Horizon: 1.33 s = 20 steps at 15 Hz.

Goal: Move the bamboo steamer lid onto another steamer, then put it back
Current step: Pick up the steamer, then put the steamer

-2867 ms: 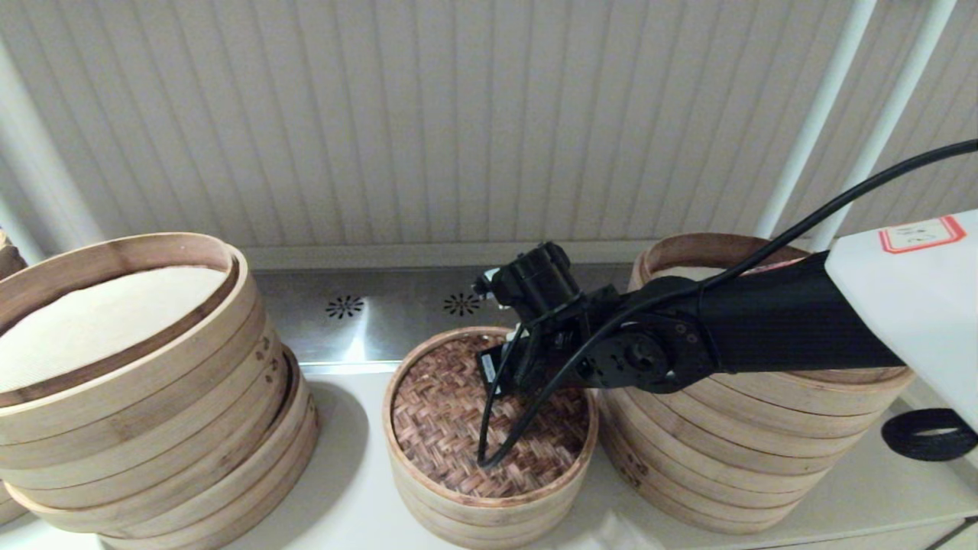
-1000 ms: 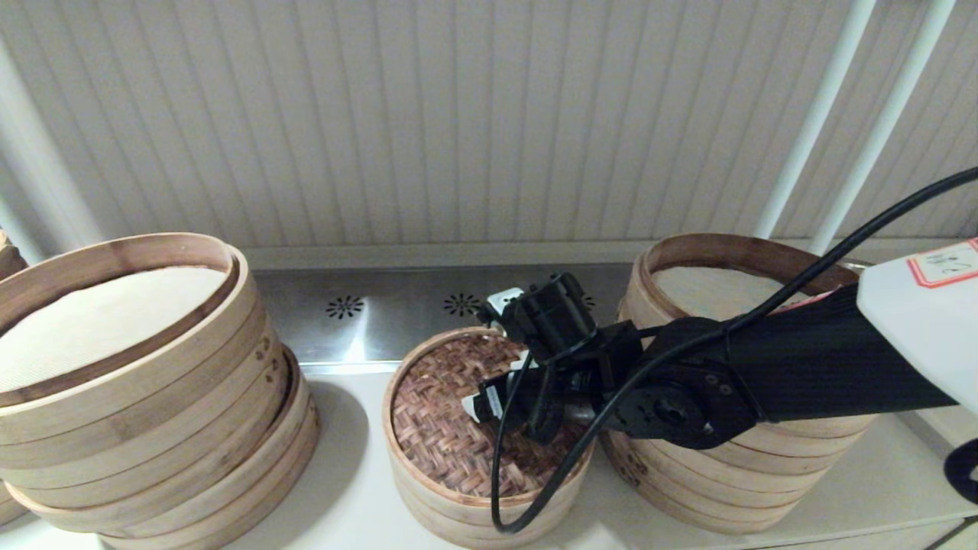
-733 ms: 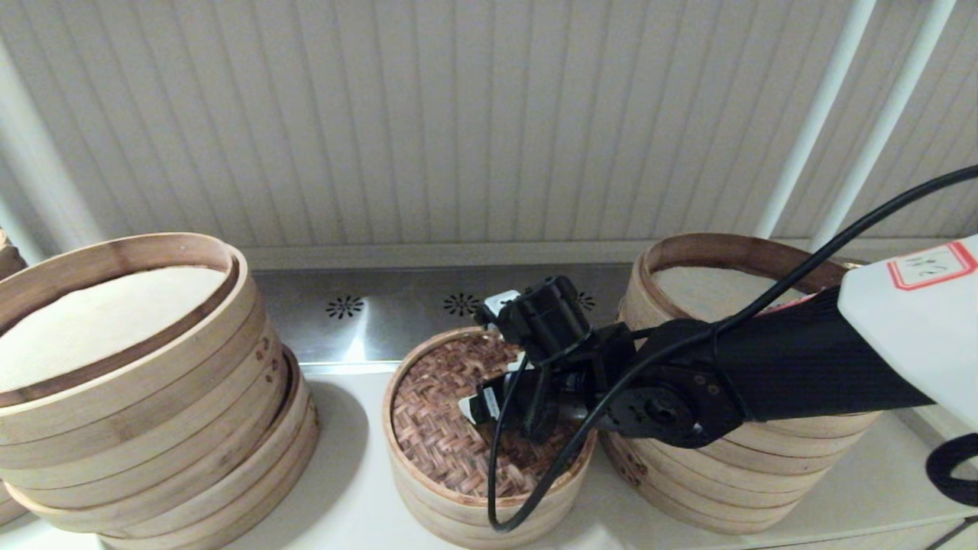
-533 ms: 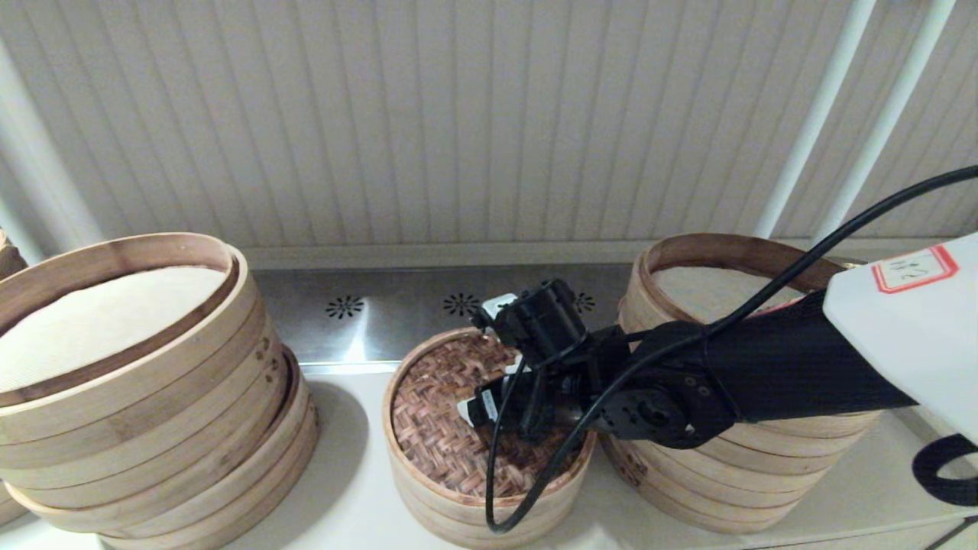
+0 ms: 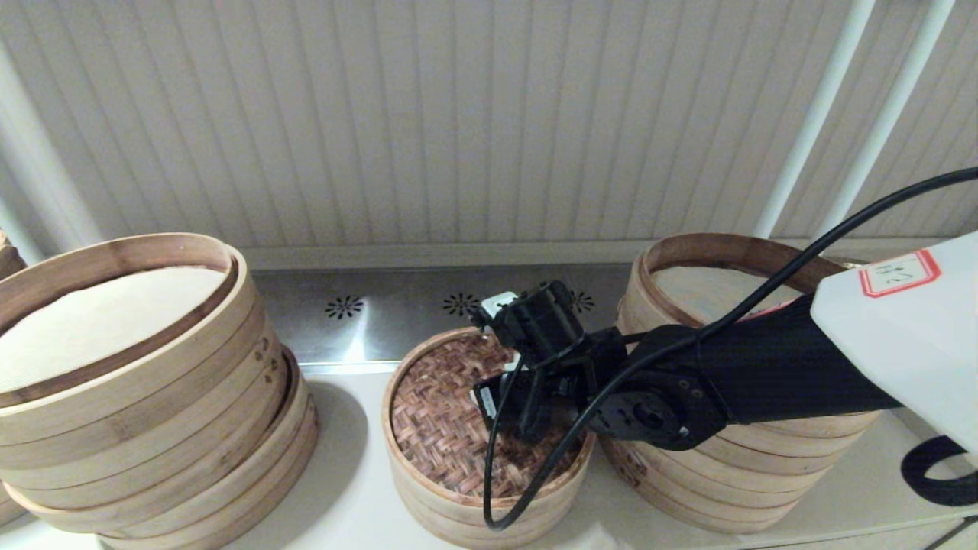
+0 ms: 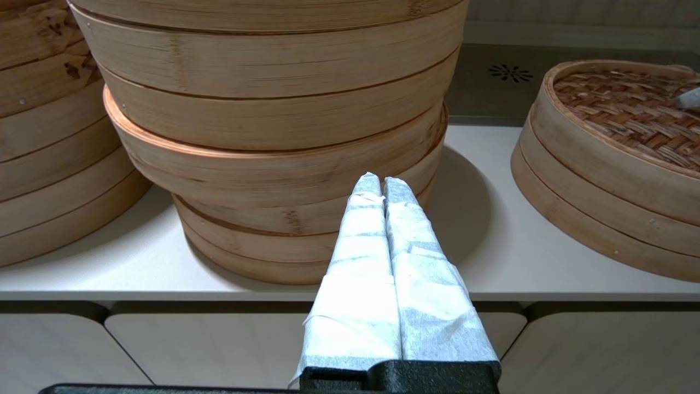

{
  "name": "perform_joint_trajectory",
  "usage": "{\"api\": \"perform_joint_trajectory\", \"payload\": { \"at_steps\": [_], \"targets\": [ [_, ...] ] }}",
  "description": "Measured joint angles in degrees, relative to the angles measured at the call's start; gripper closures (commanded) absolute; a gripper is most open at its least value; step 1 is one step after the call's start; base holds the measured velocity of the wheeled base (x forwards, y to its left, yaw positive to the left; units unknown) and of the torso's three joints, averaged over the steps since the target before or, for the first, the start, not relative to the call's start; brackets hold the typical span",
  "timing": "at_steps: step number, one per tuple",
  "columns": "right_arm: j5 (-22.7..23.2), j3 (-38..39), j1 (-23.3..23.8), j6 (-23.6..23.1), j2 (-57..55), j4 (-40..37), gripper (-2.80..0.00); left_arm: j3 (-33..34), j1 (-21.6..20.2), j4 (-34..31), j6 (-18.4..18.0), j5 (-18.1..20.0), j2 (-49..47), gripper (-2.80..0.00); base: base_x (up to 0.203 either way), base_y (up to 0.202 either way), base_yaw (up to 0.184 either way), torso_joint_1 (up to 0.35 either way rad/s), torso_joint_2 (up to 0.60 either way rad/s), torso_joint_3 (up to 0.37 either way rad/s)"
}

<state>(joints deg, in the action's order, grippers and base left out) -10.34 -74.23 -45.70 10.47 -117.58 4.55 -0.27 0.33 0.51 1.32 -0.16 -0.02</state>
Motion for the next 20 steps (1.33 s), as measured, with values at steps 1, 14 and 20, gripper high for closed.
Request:
{"api": "perform_joint_trajectory", "payload": {
  "at_steps": [1,14,20],
  "targets": [
    [0.22,0.02,-0.10,-0.06,-0.01,0.17,0.00,0.00,0.02,0.00,0.02,0.00,0.00,0.00,0.000,0.000,0.000,0.000,0.00,0.000],
    [-0.08,-0.97,-0.60,-0.53,1.12,-0.13,0.00,0.00,0.01,0.00,0.01,0.02,0.00,0.00,0.000,0.000,0.000,0.000,0.00,0.000],
    [-0.40,-1.87,-1.58,-2.15,3.07,-0.07,0.00,0.00,0.02,0.00,0.00,0.00,0.00,0.00,0.000,0.000,0.000,0.000,0.00,0.000]
  ]
}}
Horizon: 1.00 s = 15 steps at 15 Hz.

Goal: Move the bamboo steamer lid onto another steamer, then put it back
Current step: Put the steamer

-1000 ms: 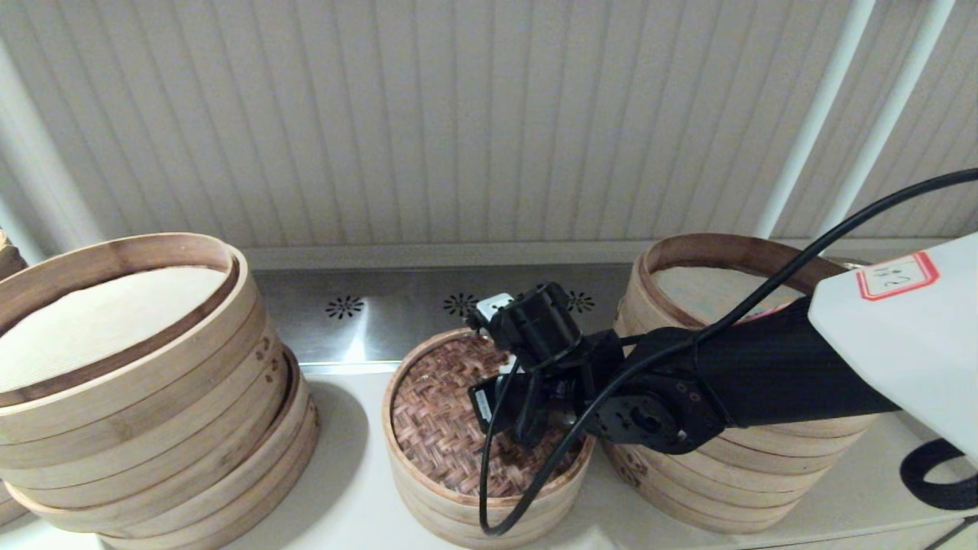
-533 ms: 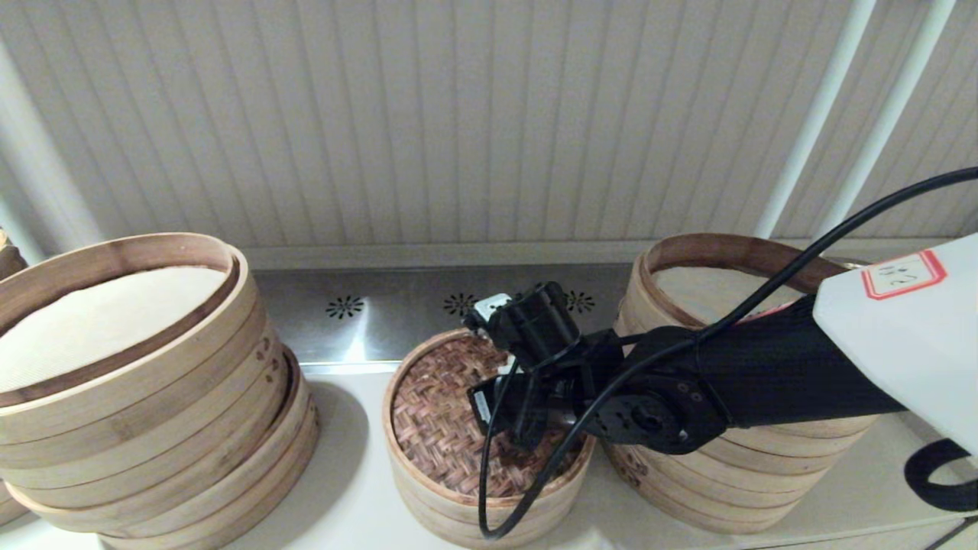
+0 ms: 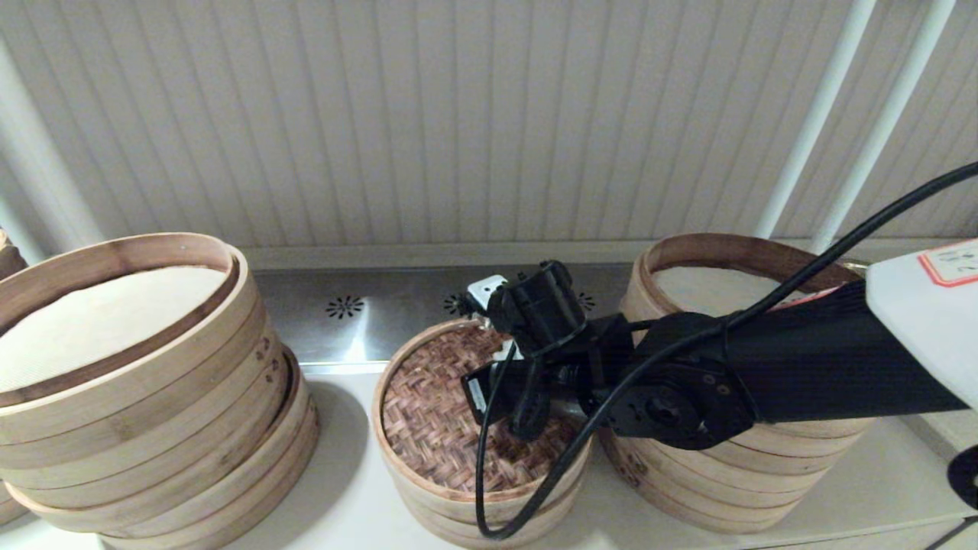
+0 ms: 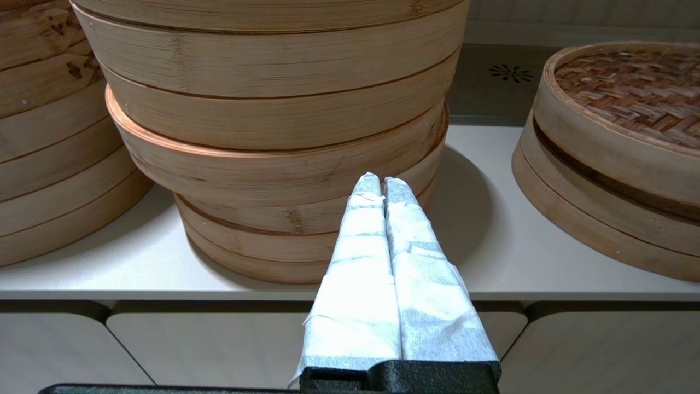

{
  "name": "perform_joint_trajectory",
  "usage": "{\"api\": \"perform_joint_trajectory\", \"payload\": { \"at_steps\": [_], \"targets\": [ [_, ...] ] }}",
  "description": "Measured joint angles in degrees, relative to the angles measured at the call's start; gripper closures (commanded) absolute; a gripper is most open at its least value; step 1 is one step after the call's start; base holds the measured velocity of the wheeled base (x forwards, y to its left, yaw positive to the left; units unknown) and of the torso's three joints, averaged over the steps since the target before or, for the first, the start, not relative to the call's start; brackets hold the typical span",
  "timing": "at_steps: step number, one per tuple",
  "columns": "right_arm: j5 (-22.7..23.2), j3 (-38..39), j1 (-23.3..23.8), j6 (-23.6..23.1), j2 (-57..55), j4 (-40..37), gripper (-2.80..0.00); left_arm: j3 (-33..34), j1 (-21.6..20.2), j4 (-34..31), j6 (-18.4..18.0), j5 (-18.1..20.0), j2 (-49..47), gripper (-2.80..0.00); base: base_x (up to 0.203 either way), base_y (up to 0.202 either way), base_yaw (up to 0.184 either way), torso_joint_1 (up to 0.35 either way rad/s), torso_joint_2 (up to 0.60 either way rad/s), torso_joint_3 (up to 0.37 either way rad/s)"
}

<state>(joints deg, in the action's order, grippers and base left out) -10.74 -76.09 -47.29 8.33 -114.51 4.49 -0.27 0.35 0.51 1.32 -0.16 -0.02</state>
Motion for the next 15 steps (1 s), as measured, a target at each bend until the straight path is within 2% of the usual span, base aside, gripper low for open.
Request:
{"api": "perform_joint_trajectory", "payload": {
  "at_steps": [10,15],
  "targets": [
    [-2.16,-5.83,-1.50,-4.72,5.18,-0.70,0.00,0.00,-0.02,-0.01,0.00,0.00,0.00,0.00,0.000,0.000,0.000,0.000,0.00,0.000],
    [-5.79,-9.99,-2.52,-6.97,6.21,-1.82,0.00,0.00,0.00,0.00,-0.02,0.00,0.00,0.00,0.000,0.000,0.000,0.000,0.00,0.000]
  ]
}}
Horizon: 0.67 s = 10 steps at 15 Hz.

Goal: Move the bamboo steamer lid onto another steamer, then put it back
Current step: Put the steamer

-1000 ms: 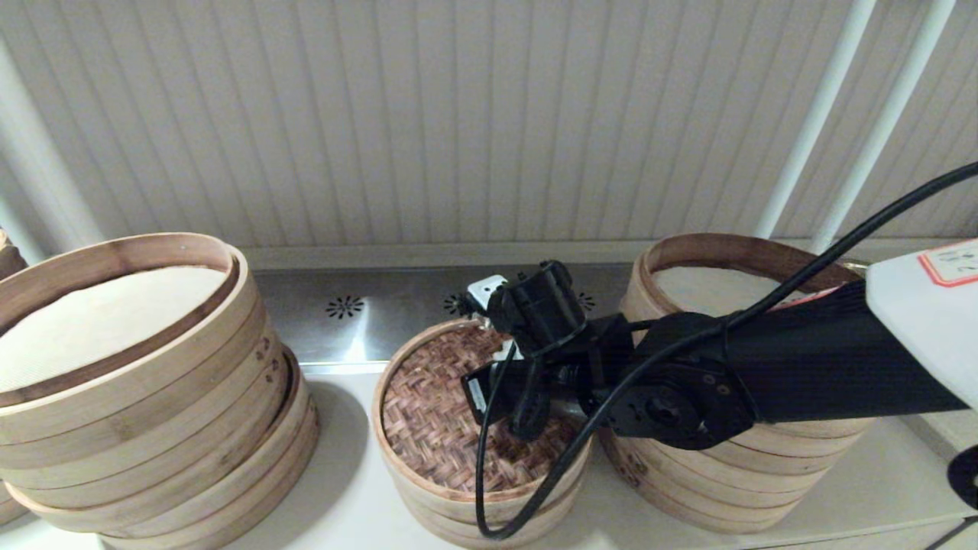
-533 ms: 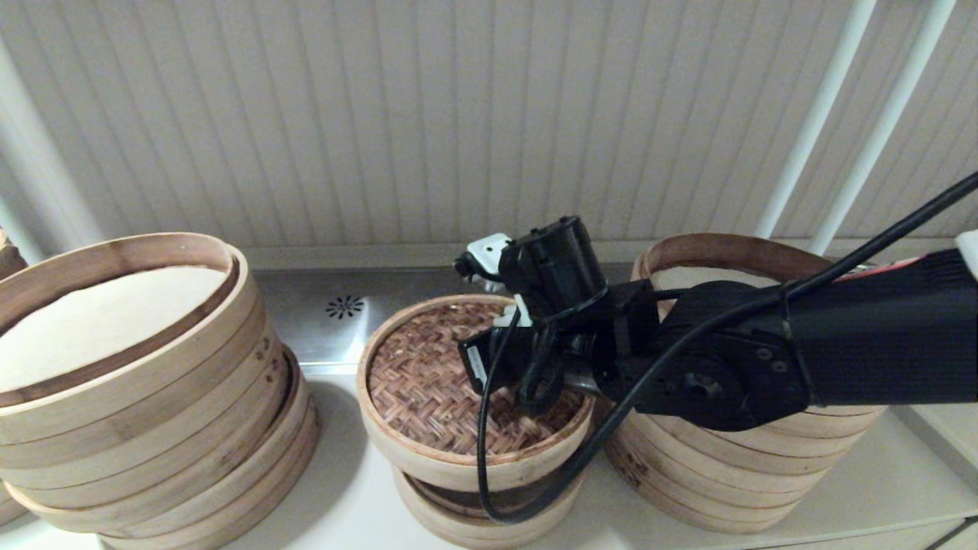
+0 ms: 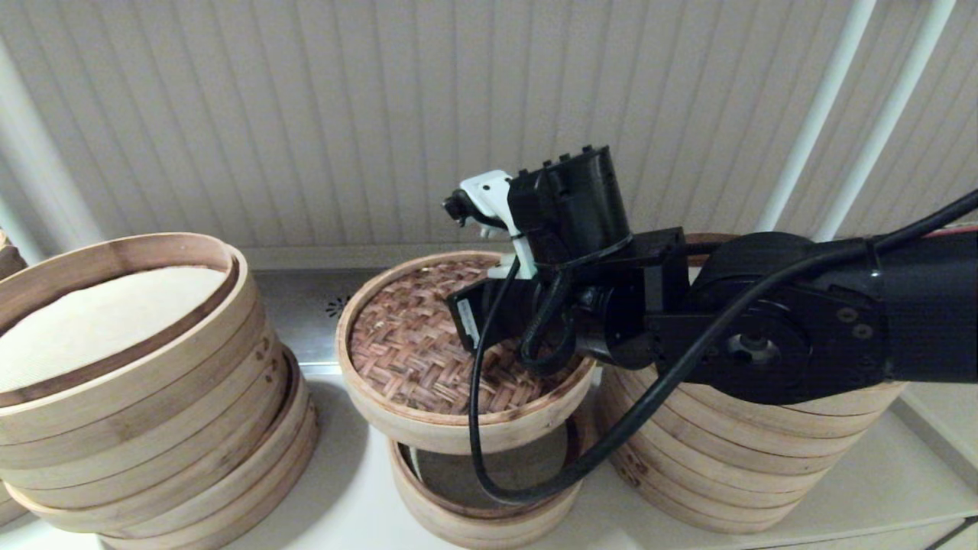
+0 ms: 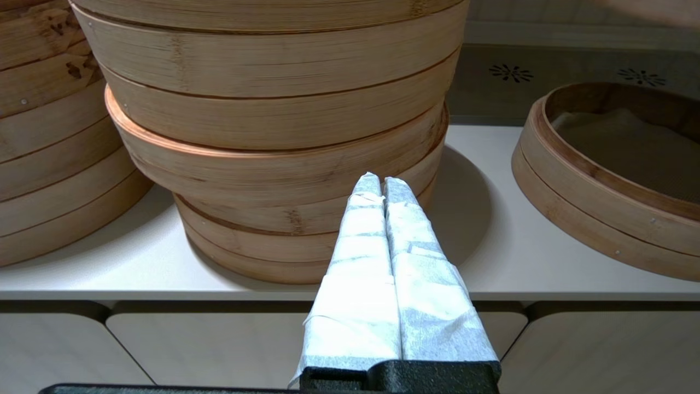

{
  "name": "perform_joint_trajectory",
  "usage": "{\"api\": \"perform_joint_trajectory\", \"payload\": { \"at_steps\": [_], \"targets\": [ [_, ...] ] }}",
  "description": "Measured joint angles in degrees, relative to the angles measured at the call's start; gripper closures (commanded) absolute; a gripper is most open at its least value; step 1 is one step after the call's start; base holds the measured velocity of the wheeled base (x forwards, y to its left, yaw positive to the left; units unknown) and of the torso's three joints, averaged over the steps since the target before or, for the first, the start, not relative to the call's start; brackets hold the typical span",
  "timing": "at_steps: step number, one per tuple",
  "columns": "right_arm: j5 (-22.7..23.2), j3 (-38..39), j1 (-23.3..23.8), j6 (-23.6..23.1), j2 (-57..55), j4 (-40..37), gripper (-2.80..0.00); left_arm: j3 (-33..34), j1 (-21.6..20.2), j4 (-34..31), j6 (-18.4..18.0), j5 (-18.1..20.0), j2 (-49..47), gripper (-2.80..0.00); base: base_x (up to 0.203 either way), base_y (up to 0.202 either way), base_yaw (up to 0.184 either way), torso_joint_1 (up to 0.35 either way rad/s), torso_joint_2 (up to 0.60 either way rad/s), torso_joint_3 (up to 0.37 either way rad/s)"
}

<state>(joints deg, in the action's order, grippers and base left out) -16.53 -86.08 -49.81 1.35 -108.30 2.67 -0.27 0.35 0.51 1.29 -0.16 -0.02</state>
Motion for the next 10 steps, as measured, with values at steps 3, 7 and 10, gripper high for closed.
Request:
{"api": "perform_joint_trajectory", "payload": {
  "at_steps": [3,7,10],
  "targets": [
    [-1.24,-3.56,0.00,-1.18,0.84,-2.22,0.00,0.00,0.00,0.00,0.01,0.00,0.00,0.00,0.000,0.000,0.000,0.000,0.00,0.000],
    [-1.31,-9.63,0.78,-1.54,3.32,-8.23,0.00,0.00,-0.02,0.00,0.02,0.00,0.00,0.00,0.000,0.000,0.000,0.000,0.00,0.000],
    [-1.24,-13.32,3.83,-1.64,6.03,-12.96,0.00,0.00,0.00,0.00,0.02,0.00,0.00,0.00,0.000,0.000,0.000,0.000,0.00,0.000]
  ]
}}
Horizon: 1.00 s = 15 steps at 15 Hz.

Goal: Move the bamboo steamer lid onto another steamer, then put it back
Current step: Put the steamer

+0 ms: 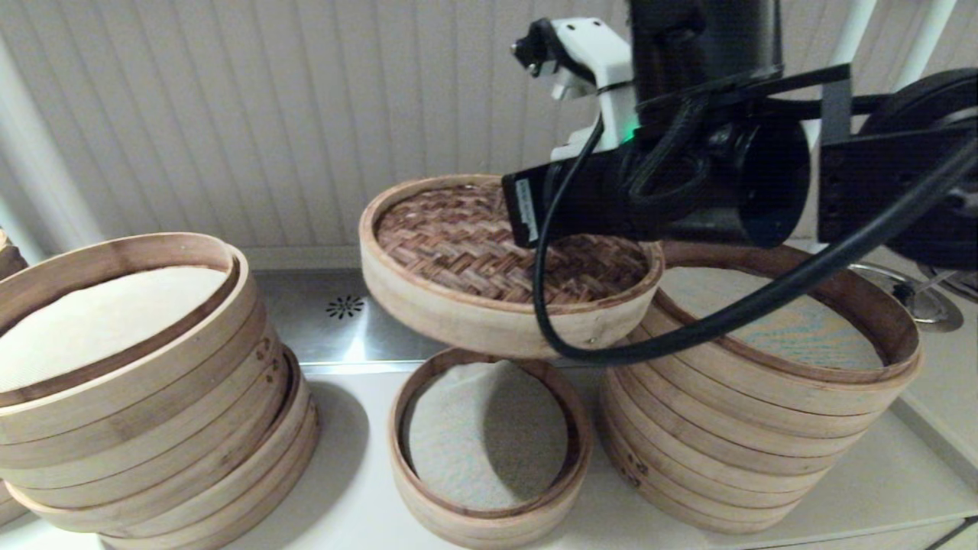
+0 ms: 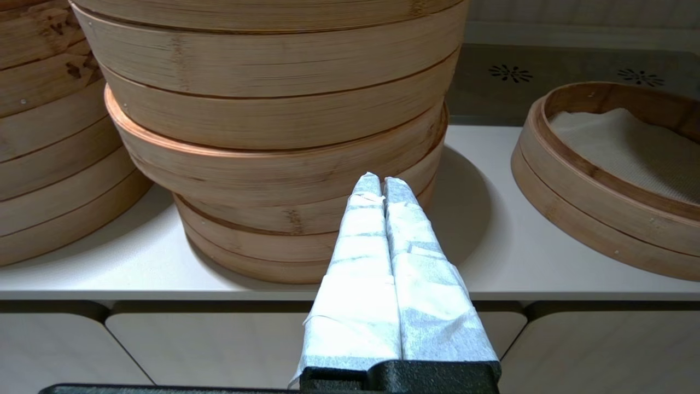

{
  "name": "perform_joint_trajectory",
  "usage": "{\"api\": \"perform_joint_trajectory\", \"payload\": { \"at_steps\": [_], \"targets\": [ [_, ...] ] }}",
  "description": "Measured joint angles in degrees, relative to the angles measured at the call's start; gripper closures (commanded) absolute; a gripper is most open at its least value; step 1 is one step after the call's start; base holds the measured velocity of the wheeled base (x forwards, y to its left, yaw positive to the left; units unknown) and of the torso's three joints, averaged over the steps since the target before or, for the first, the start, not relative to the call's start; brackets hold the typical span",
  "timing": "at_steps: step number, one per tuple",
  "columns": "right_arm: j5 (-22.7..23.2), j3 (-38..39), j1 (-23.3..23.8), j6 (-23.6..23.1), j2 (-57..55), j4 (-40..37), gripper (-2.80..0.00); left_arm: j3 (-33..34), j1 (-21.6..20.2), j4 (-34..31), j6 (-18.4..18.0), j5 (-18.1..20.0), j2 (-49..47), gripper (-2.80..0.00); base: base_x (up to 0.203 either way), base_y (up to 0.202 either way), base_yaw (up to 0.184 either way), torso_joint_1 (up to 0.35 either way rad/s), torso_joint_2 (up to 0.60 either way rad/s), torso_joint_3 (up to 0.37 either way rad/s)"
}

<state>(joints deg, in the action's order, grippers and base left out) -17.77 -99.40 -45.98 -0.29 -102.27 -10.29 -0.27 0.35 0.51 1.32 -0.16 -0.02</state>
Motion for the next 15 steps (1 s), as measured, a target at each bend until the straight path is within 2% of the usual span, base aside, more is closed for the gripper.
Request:
{"api": "perform_joint_trajectory", "payload": {
  "at_steps": [3,7,12,15],
  "targets": [
    [0.00,-0.47,3.92,-0.04,3.04,-2.24,0.00,0.00,0.02,0.00,-0.01,-0.02,0.00,0.00,0.000,0.000,0.000,0.000,0.00,0.000],
    [0.05,1.71,11.64,0.10,7.36,-5.29,0.00,0.00,-0.02,0.00,0.00,0.00,0.00,0.00,0.000,0.000,0.000,0.000,0.00,0.000],
    [0.94,11.31,21.79,0.45,13.38,-5.78,0.00,0.00,-0.02,0.00,0.01,0.00,0.00,0.00,0.000,0.000,0.000,0.000,0.00,0.000],
    [2.92,15.99,25.61,0.53,16.58,-5.54,0.00,0.00,-0.02,0.01,-0.01,0.00,0.00,0.00,0.000,0.000,0.000,0.000,0.00,0.000]
  ]
}}
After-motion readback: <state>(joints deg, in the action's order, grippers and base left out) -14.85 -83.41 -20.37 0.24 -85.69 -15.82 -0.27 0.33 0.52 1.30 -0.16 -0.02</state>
